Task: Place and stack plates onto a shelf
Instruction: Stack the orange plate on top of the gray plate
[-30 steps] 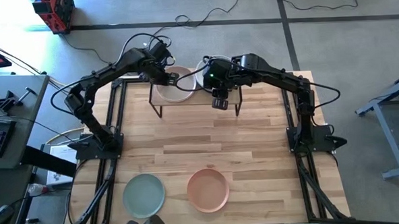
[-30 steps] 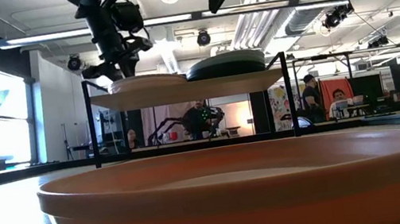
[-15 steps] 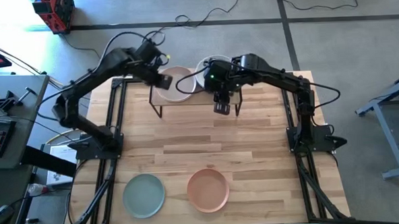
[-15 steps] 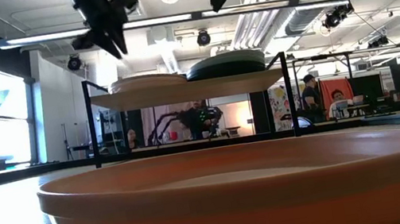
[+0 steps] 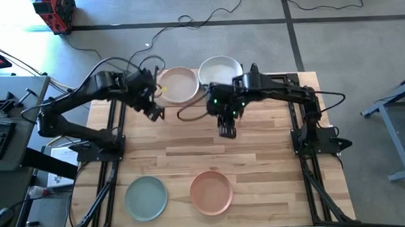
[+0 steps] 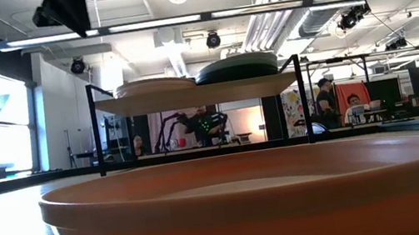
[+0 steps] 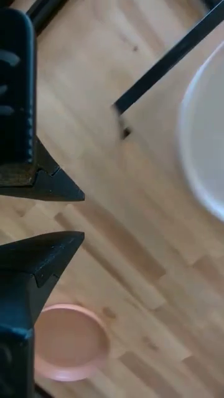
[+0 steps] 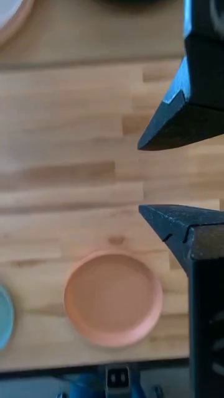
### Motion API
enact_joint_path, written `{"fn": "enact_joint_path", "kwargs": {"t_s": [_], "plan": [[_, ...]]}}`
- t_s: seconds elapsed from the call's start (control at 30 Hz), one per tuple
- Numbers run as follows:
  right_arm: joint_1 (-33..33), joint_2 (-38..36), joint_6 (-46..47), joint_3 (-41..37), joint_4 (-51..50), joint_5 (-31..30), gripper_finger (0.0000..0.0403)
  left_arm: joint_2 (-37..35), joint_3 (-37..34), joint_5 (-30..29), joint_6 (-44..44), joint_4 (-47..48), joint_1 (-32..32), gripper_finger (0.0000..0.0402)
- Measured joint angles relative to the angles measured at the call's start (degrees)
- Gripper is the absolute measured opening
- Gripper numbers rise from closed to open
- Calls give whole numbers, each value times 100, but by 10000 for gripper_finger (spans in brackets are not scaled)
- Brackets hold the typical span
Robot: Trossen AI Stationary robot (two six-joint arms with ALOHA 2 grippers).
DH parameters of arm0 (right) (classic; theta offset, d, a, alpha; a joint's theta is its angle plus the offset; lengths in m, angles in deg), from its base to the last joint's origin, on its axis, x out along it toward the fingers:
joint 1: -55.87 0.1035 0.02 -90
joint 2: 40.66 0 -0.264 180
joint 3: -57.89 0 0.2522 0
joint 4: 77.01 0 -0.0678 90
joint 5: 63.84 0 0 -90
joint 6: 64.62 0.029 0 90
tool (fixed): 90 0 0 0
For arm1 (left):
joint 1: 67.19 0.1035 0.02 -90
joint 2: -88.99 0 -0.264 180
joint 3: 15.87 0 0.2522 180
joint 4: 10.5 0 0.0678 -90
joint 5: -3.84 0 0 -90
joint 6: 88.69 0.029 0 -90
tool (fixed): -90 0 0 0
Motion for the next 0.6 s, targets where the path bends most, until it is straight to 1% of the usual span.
{"fn": "enact_joint_path", "kwargs": {"t_s": [0.3,0.43,0.6], "plan": [[969,-1,1001,-45,58,181,129,-565,-992,53,-588,6,-1317,76],[1462,11,1032,-387,374,189,129,-665,-1286,53,-939,-19,-1826,76],[2023,20,892,-1178,1007,265,129,-656,-1474,53,-1313,-70,-2423,76]]}}
